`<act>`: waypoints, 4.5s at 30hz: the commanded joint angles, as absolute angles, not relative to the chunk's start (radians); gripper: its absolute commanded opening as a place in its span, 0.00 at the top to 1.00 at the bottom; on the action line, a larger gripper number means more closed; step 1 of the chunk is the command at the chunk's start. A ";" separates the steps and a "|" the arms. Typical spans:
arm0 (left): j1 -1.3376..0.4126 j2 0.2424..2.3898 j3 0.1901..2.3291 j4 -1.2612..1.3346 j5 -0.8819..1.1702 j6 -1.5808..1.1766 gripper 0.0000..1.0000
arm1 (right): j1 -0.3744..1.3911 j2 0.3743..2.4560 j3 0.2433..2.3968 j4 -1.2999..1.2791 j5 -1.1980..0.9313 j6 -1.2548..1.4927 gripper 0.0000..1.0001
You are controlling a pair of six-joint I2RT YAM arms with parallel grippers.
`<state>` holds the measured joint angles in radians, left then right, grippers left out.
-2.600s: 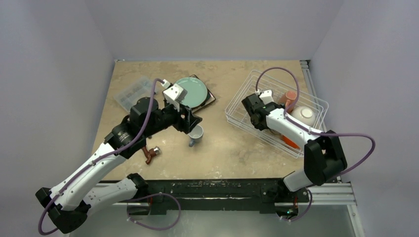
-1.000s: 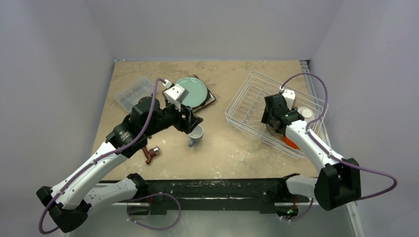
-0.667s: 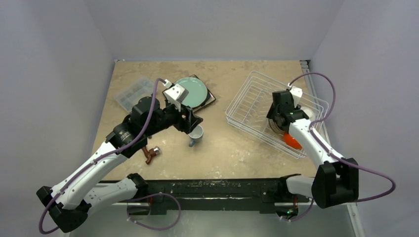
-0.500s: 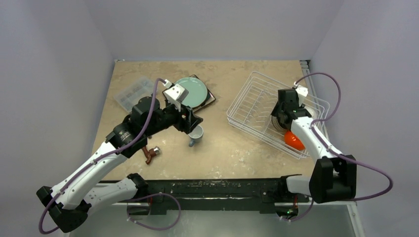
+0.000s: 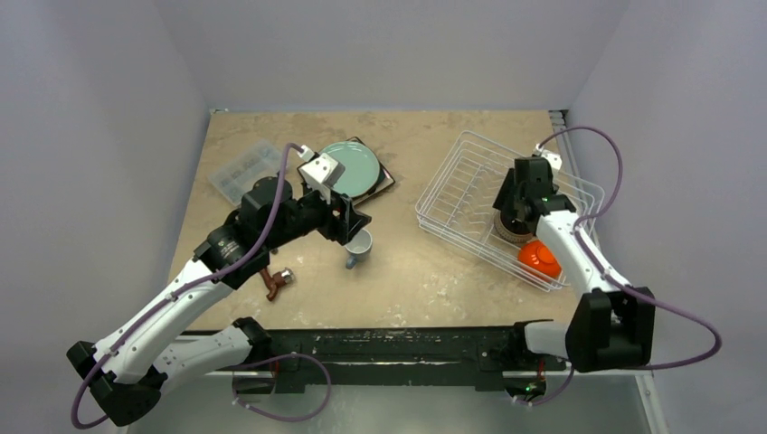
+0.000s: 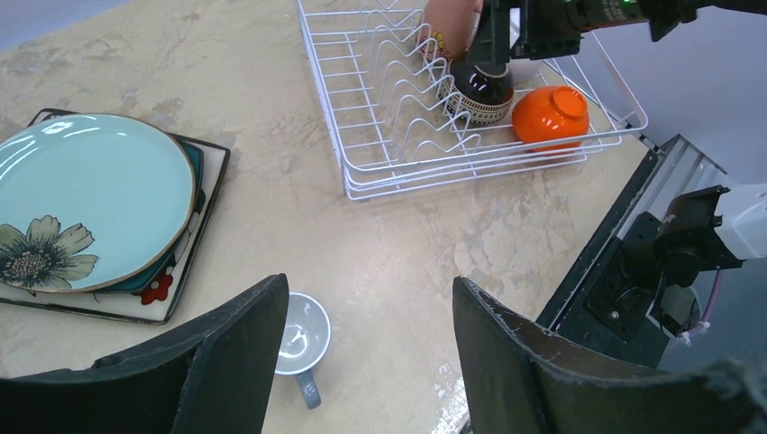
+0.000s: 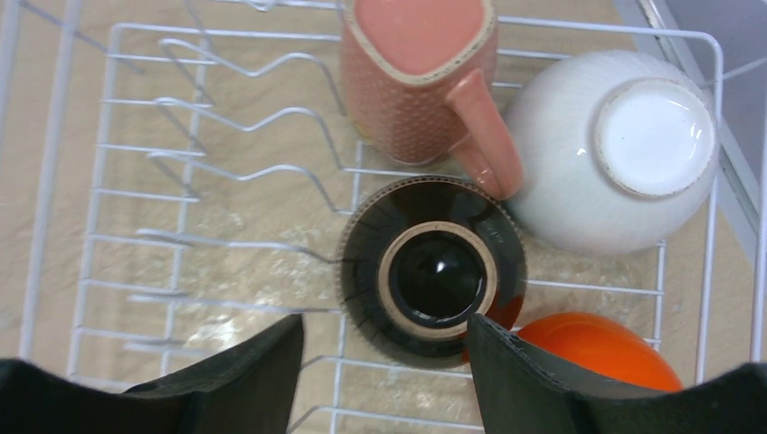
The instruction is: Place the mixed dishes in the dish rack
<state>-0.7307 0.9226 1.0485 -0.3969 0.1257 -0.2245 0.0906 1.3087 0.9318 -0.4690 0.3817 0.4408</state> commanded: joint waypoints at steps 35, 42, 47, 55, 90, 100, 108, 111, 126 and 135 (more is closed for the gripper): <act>-0.708 0.993 1.081 -0.422 0.020 -0.201 0.18 | 0.667 0.966 0.806 -0.159 0.032 0.646 0.09; -0.707 1.009 1.110 -0.495 -0.114 -0.178 0.17 | 0.729 0.998 0.854 -0.179 0.071 0.664 0.09; -0.709 1.043 1.127 -0.542 -0.184 -0.170 0.17 | 0.778 0.975 0.857 -0.195 0.121 0.683 0.09; -0.709 1.171 1.162 -0.617 -0.184 -0.173 0.17 | 0.787 0.907 0.832 -0.249 0.146 0.684 0.09; -0.689 1.649 1.297 -0.837 -0.101 -0.130 0.51 | 0.786 0.962 0.783 -0.181 0.188 0.618 0.05; -0.669 1.727 1.335 -0.851 -0.103 -0.148 0.66 | 0.786 0.978 0.785 -0.175 0.167 0.624 0.05; -0.669 1.677 1.339 -0.852 -0.118 -0.148 0.99 | 0.786 0.969 0.774 -0.193 0.164 0.639 0.05; -0.669 1.639 1.334 -0.836 -0.106 -0.144 1.00 | 0.784 0.971 0.780 -0.205 0.166 0.640 0.05; -0.669 1.197 1.137 -0.587 -0.065 -0.135 1.00 | 0.785 0.989 0.788 -0.213 0.154 0.658 0.05; -0.660 0.880 0.967 -0.377 0.038 -0.161 1.00 | 0.788 1.019 0.763 -0.118 0.089 0.693 0.05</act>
<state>-0.6739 0.9997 1.0172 -0.5747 -0.0288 -0.1413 0.7807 1.0115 0.7776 -0.2031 0.1345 0.6628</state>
